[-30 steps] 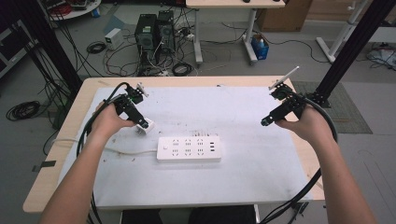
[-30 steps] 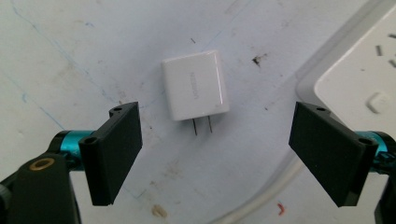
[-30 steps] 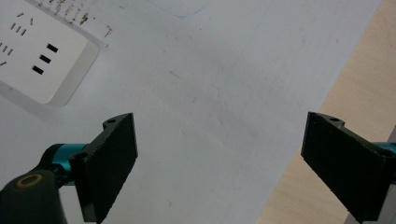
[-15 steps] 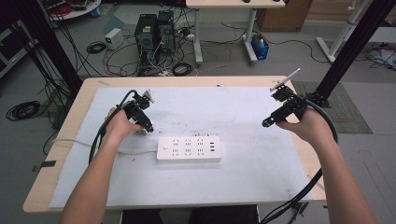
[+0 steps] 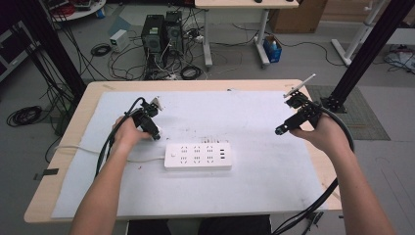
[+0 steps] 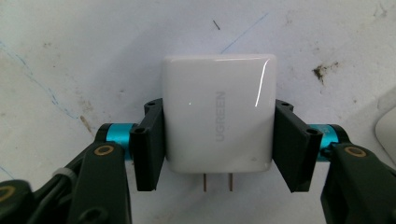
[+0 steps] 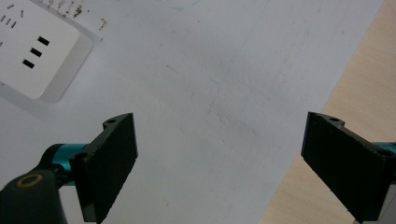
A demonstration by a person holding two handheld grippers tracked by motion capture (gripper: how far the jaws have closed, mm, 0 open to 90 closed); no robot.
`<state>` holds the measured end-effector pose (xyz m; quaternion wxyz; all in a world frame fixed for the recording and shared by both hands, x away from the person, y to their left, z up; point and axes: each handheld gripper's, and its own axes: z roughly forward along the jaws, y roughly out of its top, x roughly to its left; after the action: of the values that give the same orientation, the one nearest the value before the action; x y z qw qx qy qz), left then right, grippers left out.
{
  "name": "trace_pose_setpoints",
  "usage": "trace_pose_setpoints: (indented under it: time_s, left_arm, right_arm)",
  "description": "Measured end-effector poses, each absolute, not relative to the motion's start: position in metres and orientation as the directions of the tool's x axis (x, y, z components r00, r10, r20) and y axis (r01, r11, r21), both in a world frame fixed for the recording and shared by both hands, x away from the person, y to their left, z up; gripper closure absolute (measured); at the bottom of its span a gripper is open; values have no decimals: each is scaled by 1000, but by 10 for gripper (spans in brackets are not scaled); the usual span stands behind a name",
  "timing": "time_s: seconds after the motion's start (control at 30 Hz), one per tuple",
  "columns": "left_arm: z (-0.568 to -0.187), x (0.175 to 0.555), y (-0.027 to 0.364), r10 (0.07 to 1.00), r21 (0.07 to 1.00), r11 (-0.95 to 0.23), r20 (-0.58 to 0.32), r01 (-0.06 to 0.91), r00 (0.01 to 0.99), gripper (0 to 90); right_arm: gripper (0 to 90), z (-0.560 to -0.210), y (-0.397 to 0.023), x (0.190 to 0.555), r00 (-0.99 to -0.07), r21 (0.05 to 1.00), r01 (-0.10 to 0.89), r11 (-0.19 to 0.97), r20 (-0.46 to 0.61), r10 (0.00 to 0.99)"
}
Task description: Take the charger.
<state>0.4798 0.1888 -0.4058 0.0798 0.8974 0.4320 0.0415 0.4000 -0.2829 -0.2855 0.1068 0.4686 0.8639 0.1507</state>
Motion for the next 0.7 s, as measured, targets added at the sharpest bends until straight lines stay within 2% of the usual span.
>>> trace_pose_setpoints:
  time_s: [0.13,0.57,0.7]
  left_arm:
    - [-401,477,190,777,187,-619,7,762,630,425]
    - [-320,447,210,729,426,-617,-7,661,685,426]
    - [-299,433,209,697,462,-633,-9,621,717,425]
  right_arm:
    - [102,-287,-281,401,-538,357,780,514,-39,842]
    - [102,-282,-275,405,-512,355,801,483,-13,859]
    - [102,-277,-273,405,-495,357,813,460,9,869]
